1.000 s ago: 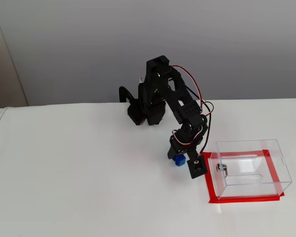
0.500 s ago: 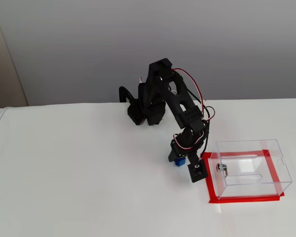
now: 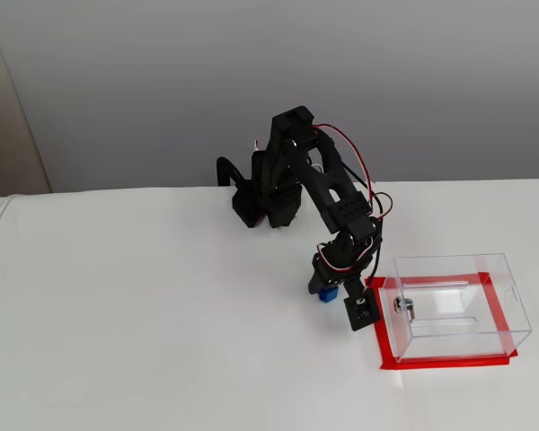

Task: Pick the blue lego brick and place it into the transparent box

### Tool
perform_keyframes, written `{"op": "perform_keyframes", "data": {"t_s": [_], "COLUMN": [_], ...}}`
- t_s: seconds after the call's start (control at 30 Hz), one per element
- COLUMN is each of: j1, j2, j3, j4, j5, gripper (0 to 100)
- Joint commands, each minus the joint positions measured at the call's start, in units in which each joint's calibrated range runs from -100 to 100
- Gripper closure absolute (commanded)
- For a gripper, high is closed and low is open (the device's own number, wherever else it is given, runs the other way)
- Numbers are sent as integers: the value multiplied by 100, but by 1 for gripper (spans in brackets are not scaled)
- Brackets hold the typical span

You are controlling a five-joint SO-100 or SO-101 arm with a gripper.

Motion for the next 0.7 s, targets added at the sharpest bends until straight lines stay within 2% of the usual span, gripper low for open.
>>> {"op": "perform_keyframes", "data": {"t_s": [0.0,0.23,0.4,0.67], "j1": [-1,-1,6,29], "j2": [-41,-41,-41,-41], "j3": [-153,-153,-144,-144], "j4": [-1,-1,-1,-1], "j5": [-11,-11,-11,-16], "gripper": [81,81,90,92]}}
